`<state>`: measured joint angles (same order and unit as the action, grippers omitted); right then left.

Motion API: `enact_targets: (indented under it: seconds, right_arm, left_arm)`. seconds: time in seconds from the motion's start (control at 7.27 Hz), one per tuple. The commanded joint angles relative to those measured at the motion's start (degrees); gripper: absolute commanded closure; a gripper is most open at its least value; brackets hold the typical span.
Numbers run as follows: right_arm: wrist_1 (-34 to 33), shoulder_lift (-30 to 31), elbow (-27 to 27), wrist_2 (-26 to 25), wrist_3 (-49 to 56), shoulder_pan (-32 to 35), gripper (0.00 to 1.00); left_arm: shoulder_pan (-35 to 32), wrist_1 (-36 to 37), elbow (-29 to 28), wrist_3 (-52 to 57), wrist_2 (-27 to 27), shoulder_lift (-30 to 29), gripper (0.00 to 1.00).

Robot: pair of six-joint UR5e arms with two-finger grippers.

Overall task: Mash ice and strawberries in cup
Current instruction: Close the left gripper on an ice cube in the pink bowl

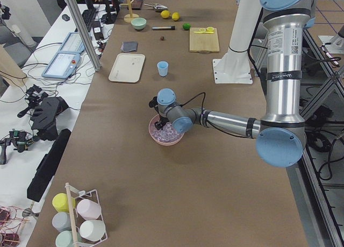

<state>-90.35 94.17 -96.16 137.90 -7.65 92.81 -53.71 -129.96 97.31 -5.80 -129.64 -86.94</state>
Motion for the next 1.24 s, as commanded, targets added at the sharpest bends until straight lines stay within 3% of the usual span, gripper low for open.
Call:
enact_targets:
  seconds: [0.0,0.41,0.83,1.1]
  right_arm:
    - [0.0,0.0,0.0,0.0,0.0,0.0,0.00]
    - [0.0,0.0,-0.1,0.0,0.0,0.0,0.00]
    - [0.0,0.1,-0.1,0.0,-0.2,0.0,0.00]
    - [0.0,0.1,-0.4,0.1,-0.3,0.0,0.00]
  left_arm:
    - [0.0,0.0,-0.2,0.0,0.0,0.0,0.20]
    - [0.0,0.0,0.1,0.0,-0.1,0.0,0.76]
    - [-0.1,0.0,0.4,0.0,-0.7,0.2,1.00]
    - [-1.9,0.0,2.3,0.1,-1.0,0.3,1.00]
